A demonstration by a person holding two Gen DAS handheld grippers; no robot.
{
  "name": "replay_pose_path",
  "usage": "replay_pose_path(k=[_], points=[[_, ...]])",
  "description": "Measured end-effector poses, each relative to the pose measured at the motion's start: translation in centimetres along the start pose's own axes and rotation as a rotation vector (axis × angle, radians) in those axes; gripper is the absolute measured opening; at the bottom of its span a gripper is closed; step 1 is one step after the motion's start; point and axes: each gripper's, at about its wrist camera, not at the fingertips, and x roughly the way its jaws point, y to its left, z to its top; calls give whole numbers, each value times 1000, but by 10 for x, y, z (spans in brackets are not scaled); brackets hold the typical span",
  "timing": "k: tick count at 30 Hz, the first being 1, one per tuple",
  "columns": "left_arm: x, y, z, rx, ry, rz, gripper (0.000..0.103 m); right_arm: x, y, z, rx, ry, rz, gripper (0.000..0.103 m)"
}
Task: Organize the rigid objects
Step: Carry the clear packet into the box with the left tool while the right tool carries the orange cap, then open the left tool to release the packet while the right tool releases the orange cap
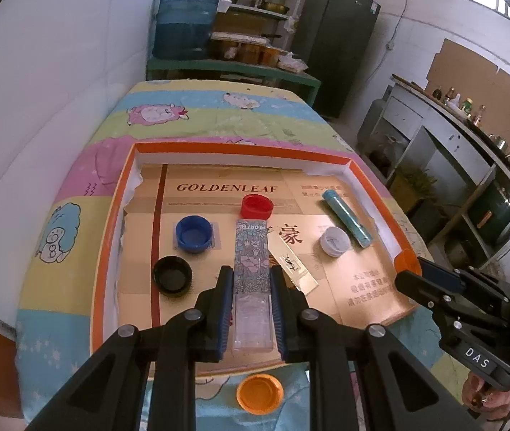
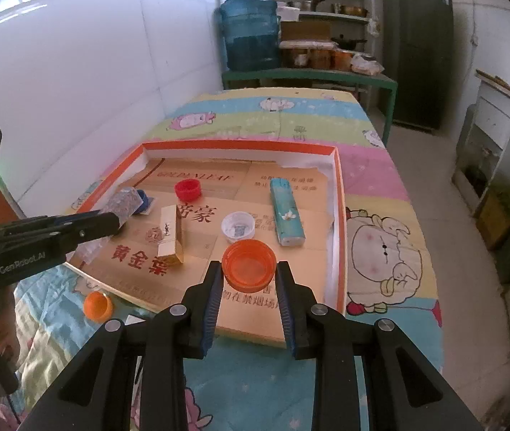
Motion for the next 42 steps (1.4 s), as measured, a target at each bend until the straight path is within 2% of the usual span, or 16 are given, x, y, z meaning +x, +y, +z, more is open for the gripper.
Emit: replay_pose_path(k=[36,42], points=[[40,2,8,20,46,36,21,43,-15,6,14,53,-2,30],[46,4,7,13,62,21,21,47,-14,5,10,62,-5,30]])
